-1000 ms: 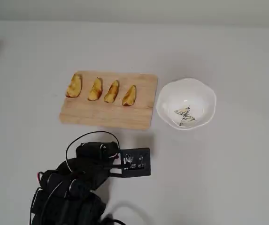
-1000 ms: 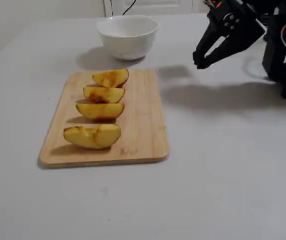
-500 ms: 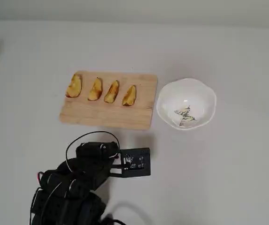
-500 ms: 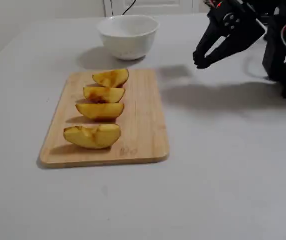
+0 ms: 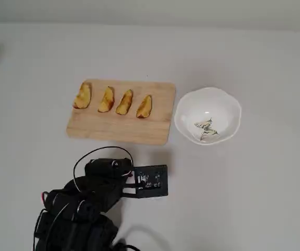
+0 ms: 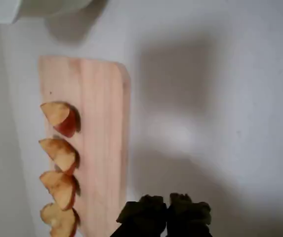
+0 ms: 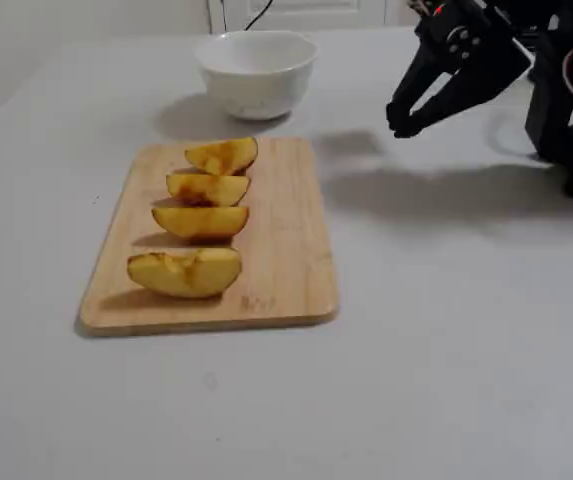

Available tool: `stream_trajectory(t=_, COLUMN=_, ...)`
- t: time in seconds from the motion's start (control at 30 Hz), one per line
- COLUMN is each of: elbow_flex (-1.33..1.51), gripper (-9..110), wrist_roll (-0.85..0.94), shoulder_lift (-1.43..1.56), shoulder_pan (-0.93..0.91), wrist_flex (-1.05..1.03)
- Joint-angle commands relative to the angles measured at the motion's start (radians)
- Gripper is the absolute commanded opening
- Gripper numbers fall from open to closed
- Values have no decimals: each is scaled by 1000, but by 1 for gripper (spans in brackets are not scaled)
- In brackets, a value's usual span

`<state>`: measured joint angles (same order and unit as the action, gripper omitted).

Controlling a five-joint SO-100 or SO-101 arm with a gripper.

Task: Pick up the leftmost apple slice from the cutting board and place it into the bowl

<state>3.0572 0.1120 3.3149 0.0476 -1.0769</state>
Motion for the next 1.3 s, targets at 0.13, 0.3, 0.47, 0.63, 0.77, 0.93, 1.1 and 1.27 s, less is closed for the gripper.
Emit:
stream_trajectory(t=0.13, elbow_flex=-6, gripper=0, wrist_roll=-3, shoulder_lift=9, shoulder_pan=-12, wrist_flex=25)
stream_trajectory(t=0.3, elbow_flex=26, gripper=0, wrist_roll=568, shoulder_lift=21, shoulder_pan=433, wrist_flex=-8)
stream_trajectory(t=0.47, elbow_flex=51, gripper=0, wrist_roll=1140, shoulder_lift=34, shoulder_pan=1014, wrist_flex=-291)
stream_trajectory(t=0.63, elbow_flex=51, gripper=0, wrist_roll=1138, shoulder_lift=41, shoulder_pan=1152, wrist_flex=-301)
stream_trajectory(t=0.77, elbow_flex=51, gripper=0, wrist_roll=1138, shoulder_lift=43, shoulder_pan=1127, wrist_flex=-301)
stream_trajectory(t=0.93, elbow_flex=51, gripper=0, wrist_roll=1137, shoulder_lift=43, shoulder_pan=1137, wrist_flex=-301)
stream_trajectory(t=1.1, elbow_flex=51, gripper=0, wrist_roll=1137, shoulder_lift=43, shoulder_pan=1137, wrist_flex=-301)
stream_trajectory(t=1.27, elbow_flex=26, gripper=1, wrist_roll=790, shoulder_lift=44, shoulder_pan=1092, wrist_flex=-147)
